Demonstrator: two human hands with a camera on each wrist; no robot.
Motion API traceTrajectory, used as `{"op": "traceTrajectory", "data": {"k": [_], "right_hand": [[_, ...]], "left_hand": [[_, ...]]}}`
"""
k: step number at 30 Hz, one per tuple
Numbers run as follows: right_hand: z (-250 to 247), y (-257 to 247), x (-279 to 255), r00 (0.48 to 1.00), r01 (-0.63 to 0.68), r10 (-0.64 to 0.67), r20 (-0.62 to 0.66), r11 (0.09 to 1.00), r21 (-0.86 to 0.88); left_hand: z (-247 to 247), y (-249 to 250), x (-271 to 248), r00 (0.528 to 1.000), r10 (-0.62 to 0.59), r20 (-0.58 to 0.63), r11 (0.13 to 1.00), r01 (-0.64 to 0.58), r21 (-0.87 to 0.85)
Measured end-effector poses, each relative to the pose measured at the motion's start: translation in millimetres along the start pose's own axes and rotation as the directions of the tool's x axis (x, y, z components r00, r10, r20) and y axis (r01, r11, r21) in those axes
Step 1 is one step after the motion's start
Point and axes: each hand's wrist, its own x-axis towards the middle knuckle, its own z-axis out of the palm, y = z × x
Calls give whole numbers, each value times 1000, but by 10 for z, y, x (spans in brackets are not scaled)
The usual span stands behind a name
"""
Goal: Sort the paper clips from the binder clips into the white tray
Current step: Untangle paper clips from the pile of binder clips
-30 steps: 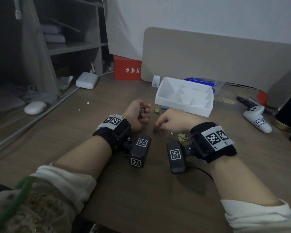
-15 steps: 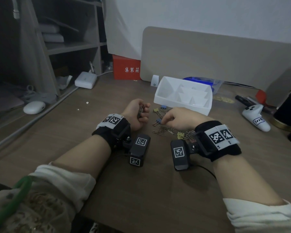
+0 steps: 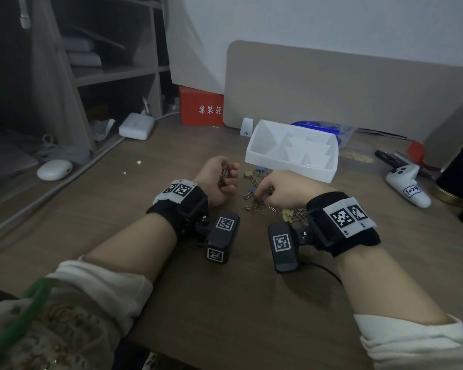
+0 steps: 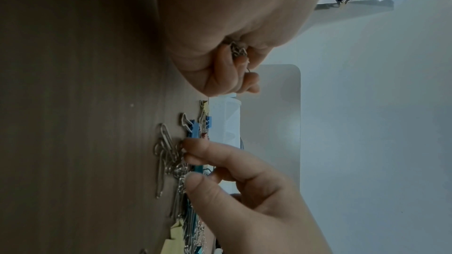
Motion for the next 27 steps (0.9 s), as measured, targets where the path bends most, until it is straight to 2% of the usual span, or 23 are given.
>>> {"op": "traceTrajectory", "data": {"k": [6, 12, 18, 23, 27], "right_hand": [[4, 20, 24, 998, 1, 2, -65, 999, 42], [-5, -11, -20, 1000, 18, -18, 6, 1000, -1], [52, -46, 15, 999, 32, -32, -6, 999, 12], [54, -36, 34, 997, 1, 0, -72, 1000, 21], [38, -35, 25, 999, -23, 23, -42, 1000, 5]], "left_hand": [[7, 2, -13, 1000, -3, -2, 1000, 3, -2], [14, 0, -18, 1000, 6, -8, 1000, -6, 0], [13, 0, -23, 1000, 5, -11, 1000, -5, 2], [13, 5, -15, 1000, 10, -16, 1000, -10, 8], [14, 1, -25, 1000, 11, -14, 1000, -11, 10]]}}
